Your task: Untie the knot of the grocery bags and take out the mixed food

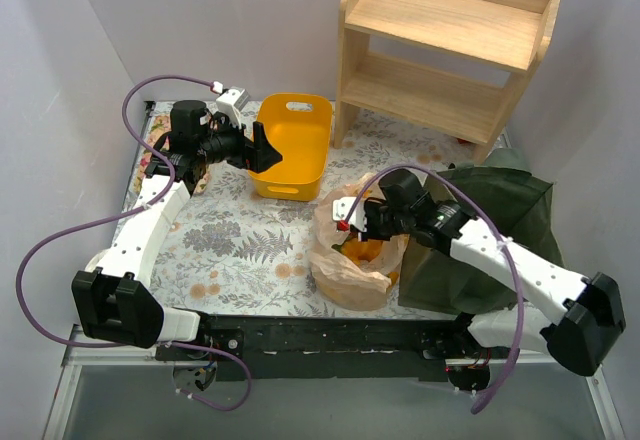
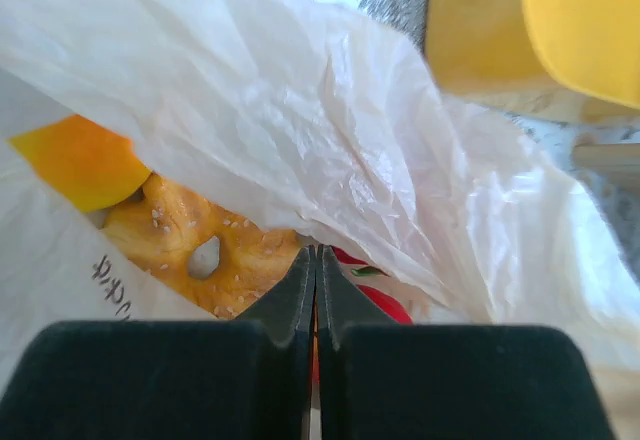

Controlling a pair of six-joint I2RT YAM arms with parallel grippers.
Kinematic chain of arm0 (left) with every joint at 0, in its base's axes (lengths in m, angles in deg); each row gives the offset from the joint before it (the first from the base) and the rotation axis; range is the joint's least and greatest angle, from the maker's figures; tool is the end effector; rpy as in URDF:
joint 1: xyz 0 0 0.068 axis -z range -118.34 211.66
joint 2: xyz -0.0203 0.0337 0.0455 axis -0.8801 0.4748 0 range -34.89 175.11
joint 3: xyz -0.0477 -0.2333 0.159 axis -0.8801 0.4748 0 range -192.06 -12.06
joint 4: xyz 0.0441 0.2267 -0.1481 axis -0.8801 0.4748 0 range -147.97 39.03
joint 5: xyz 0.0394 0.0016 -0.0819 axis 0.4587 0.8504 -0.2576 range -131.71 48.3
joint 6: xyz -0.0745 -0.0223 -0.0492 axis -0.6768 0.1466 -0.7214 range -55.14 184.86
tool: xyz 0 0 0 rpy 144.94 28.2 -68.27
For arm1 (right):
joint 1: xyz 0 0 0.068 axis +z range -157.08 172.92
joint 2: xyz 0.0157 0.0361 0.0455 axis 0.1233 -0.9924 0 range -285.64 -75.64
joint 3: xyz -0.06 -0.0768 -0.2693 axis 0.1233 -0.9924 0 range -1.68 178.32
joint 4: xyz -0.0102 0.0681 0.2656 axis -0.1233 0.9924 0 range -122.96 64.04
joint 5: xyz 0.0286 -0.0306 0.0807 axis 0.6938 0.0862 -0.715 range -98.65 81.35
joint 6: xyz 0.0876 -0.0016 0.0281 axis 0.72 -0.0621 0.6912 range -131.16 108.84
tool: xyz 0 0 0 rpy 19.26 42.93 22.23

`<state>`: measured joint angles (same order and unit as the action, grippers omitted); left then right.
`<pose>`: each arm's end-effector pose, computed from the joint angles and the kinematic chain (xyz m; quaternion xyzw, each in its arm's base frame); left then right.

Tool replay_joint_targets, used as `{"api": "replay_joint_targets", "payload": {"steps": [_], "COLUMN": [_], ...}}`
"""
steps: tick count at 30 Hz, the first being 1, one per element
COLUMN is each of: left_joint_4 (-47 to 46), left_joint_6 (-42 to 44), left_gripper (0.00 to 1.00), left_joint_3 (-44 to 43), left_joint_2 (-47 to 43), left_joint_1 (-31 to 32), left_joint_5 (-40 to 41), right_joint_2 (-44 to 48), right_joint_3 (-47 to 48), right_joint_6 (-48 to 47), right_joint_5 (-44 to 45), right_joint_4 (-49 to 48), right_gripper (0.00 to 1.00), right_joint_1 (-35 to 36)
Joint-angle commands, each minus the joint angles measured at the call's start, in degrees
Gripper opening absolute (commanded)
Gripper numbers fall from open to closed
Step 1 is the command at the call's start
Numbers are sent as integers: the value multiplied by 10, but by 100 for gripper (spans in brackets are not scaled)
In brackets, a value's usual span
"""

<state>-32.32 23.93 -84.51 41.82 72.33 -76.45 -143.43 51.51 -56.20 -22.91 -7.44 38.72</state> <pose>0.3270 -0.1096 0.3539 -0.0713 0.8365 -0.4407 0.3177 0.1933 0.2281 0.2644 -0.6776 0.5942 0.1153 0.4176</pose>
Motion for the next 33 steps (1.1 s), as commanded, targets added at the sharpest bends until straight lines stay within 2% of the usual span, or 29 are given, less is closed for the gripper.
{"api": "replay_joint_targets", "payload": {"steps": [1,4,7,17,19,21,24,33], "left_joint_4": [-2,3,3,7,9,14,14,9], "left_joint_6": [1,1,1,0,6,9,13,9], "left_gripper": [84,84,85,84,85,85,85,85], "left_joint_3": [1,-3,-3,-5,0,10,21,26], "left_joint_2": [-12,-7,-5,-9,-20,-26,-38,-40], "left_joint_1": [0,0,-1,0,0,0,0,-2], "left_joint_5": [-12,-16,-19,-21,-17,-16,-12,-10], "right_joint_2": [45,71,76,-73,-88,-107,-131,-178], "right_joint_3": [38,43,26,-16,-20,-20,-19,-92], "right_joint_6": [18,19,30,16,24,34,34,-1], "right_joint_5": [-28,-36,-23,24,34,40,34,28], "right_joint_4": [73,88,61,-22,-48,-52,-52,-79], "right_gripper": [1,1,1,3,29,50,77,81], "right_joint_1": [0,0,0,-2,-6,-12,-15,-16]}}
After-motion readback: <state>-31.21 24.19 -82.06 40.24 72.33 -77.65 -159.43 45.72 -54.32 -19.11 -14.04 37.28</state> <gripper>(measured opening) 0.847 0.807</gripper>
